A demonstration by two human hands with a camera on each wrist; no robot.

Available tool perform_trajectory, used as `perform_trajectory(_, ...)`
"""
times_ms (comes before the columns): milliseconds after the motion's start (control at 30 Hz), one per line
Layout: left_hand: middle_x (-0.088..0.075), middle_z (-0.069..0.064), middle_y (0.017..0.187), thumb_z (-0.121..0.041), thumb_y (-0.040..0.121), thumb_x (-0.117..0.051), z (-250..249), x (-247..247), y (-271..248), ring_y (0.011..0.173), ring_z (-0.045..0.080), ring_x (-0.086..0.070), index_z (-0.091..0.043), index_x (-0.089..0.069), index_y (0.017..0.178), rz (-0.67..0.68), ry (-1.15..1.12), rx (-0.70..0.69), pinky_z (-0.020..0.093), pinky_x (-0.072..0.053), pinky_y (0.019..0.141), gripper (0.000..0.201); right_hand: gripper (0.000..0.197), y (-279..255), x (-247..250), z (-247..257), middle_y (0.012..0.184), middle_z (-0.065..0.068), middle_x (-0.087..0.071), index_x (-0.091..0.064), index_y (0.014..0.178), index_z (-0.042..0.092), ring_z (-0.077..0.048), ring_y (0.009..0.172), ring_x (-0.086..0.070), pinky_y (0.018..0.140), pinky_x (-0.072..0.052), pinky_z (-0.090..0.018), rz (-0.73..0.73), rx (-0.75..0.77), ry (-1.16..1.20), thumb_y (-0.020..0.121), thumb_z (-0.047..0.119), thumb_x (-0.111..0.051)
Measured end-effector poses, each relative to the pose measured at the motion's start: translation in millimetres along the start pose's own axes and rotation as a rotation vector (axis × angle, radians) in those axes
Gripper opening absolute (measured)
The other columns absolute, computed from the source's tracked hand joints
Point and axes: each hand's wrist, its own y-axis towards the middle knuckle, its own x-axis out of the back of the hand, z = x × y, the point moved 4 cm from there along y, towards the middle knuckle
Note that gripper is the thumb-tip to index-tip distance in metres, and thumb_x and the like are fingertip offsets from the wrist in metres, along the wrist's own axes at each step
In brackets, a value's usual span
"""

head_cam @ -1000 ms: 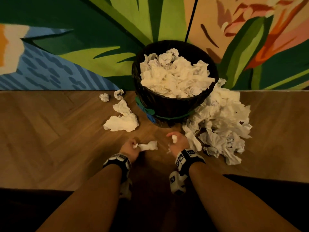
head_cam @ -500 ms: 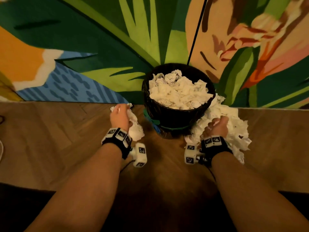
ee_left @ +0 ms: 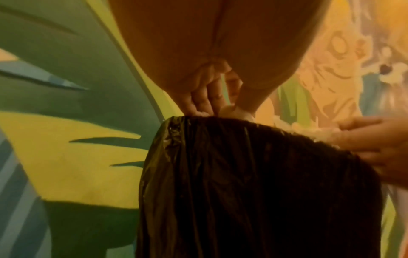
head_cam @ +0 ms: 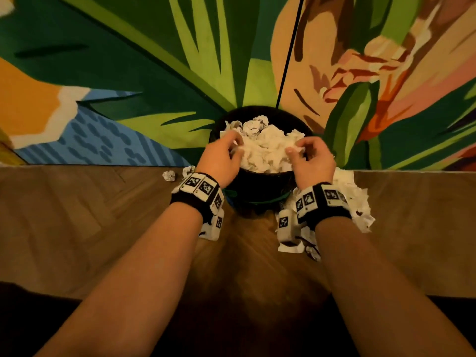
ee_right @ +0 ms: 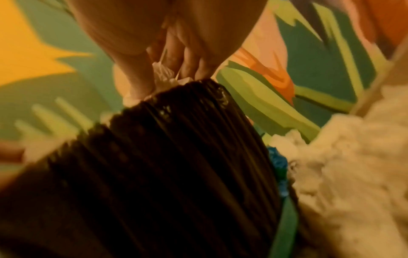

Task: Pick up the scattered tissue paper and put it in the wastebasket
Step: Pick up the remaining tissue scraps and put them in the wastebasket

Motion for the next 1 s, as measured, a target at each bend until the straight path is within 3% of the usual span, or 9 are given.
perform_trajectory(100, -0.067, -0.001, 0.085, -0.028, 0.092, -0.061, 1.8, -6.5, 2.4, 0.077, 0.016, -0.062, -0.023, -0.065, 0.096, 0.083, 0.175, -0.012, 0.031, -0.053, 0.071, 0.008, 0.024, -2.6, -9.0, -5.9, 0.093, 0.007, -0.070, -0.074, 0.088, 0.022, -0.015, 0.107, -0.061, 0.104, -0.034, -0.020, 0.129, 0.119, -0.260, 0.089, 0.043, -0.063)
perform_trajectory(233, -0.065, 0.005, 0.080, -0.042, 0.097, -0.042, -1.0, -17.4, 4.9, 0.078, 0.025, -0.058, -0.016, -0.072, 0.081, 0.147, 0.445, -0.111, 0.039, -0.050, 0.081, 0.043, 0.043, -11.1, -16.2, -12.8, 0.115, 0.002, -0.061, -0.077, 0.086, 0.010, -0.026, 0.130, -0.045, 0.118, -0.022, -0.035, 0.181, 0.160, -0.485, 0.092, 0.042, -0.050)
perform_trajectory(400, -0.058, 0.004, 0.118, -0.046, 0.094, -0.024, -4.0, -35.7, 0.7, 0.109, 0.028, -0.048, -0.013, -0.074, 0.102, 0.148, 0.671, -0.059, 0.041, -0.032, 0.100, 0.060, 0.056, -16.8, -30.4, -5.8, 0.100, -0.002, -0.070, -0.077, 0.084, 0.021, -0.021, 0.110, -0.053, 0.122, -0.005, -0.038, 0.246, 0.268, -0.767, 0.089, 0.048, -0.028)
perform_trajectory(500, -0.068, 0.006, 0.104, -0.047, 0.091, -0.018, -5.3, -40.2, 3.9, 0.107, 0.030, -0.050, -0.010, -0.070, 0.095, 0.206, 0.754, -0.010, 0.044, -0.030, 0.098, 0.064, 0.055, -12.9, -33.4, -3.6, 0.093, -0.004, -0.072, -0.070, 0.106, 0.030, -0.023, 0.113, -0.053, 0.122, -0.001, -0.038, 0.276, 0.229, -0.824, 0.089, 0.050, -0.021)
perform_trajectory(600, -0.072, 0.009, 0.089, -0.045, 0.090, -0.013, -6.1, -41.0, 7.9, 0.102, 0.030, -0.053, -0.014, -0.065, 0.074, 0.285, 0.818, 0.011, 0.047, -0.028, 0.094, 0.063, 0.061, -10.0, -35.1, -3.2, 0.075, -0.007, -0.068, -0.073, 0.083, 0.024, -0.025, 0.105, -0.056, 0.122, -0.002, -0.042, 0.274, 0.218, -0.898, 0.092, 0.050, -0.018)
perform_trajectory(733, -0.070, 0.008, 0.084, -0.046, 0.086, -0.008, -4.7, -42.0, 10.2, 0.094, 0.027, -0.050, -0.014, -0.048, 0.058, 0.339, 0.798, 0.007, 0.051, -0.026, 0.099, 0.059, 0.077, -10.9, -34.9, -0.5, 0.075, -0.010, -0.070, -0.078, 0.082, 0.023, -0.027, 0.107, -0.056, 0.121, -0.003, -0.043, 0.303, 0.238, -0.980, 0.093, 0.054, -0.008)
perform_trajectory(833, -0.064, 0.004, 0.080, -0.044, 0.089, -0.013, -6.7, -35.3, 2.7, 0.104, 0.028, -0.051, -0.020, -0.066, 0.068, 0.244, 0.764, -0.012, 0.053, -0.021, 0.108, 0.062, 0.074, -10.2, -34.1, -1.0, 0.074, -0.006, -0.068, -0.075, 0.074, 0.023, -0.027, 0.105, -0.055, 0.120, -0.003, -0.042, 0.347, 0.247, -0.956, 0.093, 0.055, -0.011)
perform_trajectory(900, -0.064, 0.001, 0.100, -0.042, 0.093, -0.021, -7.0, -27.2, -6.9, 0.111, 0.027, -0.046, -0.022, -0.075, 0.082, 0.078, 0.699, -0.008, 0.055, -0.016, 0.112, 0.059, 0.062, -9.8, -30.4, 1.2, 0.073, -0.003, -0.063, -0.069, 0.066, 0.021, -0.028, 0.100, -0.055, 0.120, -0.012, -0.042, 0.328, 0.281, -0.913, 0.095, 0.050, -0.023)
perform_trajectory(1000, -0.053, -0.004, 0.124, -0.041, 0.092, -0.029, -2.7, -15.2, -17.2, 0.115, 0.023, -0.039, -0.027, -0.076, 0.085, -0.136, 0.478, 0.009, 0.049, -0.017, 0.113, 0.050, 0.043, -11.3, -21.0, 10.0, 0.092, -0.008, -0.061, -0.076, 0.086, 0.017, -0.030, 0.101, -0.047, 0.109, -0.029, -0.042, 0.212, 0.375, -0.822, 0.095, 0.039, -0.041)
